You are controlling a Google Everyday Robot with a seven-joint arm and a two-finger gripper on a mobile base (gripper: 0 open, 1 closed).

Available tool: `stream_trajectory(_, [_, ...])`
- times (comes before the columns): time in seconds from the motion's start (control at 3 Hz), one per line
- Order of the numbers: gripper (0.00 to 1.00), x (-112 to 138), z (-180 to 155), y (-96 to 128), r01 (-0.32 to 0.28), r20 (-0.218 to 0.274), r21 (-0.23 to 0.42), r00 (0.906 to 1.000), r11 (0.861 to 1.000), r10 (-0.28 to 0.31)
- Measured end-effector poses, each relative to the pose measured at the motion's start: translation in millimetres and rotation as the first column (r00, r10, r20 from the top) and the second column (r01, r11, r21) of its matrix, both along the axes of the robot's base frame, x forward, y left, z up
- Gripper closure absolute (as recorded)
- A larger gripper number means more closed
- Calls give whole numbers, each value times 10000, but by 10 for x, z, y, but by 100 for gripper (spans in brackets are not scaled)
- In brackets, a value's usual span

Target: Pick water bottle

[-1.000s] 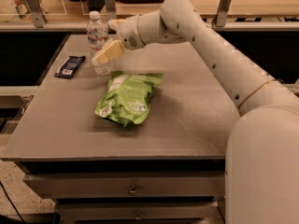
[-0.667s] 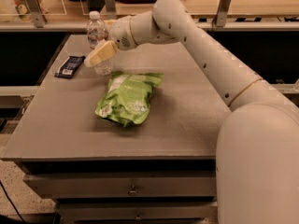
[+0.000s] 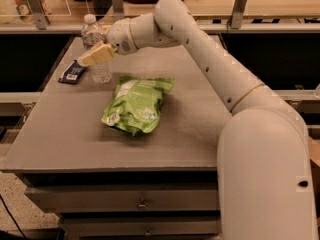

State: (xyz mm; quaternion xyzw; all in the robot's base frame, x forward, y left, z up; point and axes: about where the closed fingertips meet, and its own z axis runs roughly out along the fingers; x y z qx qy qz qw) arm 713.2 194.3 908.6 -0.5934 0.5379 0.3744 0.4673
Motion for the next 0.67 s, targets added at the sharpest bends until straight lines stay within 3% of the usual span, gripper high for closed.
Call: stream_trajectory(0.67, [87,-97,124,14,-377,-226,165,9990,9992,381])
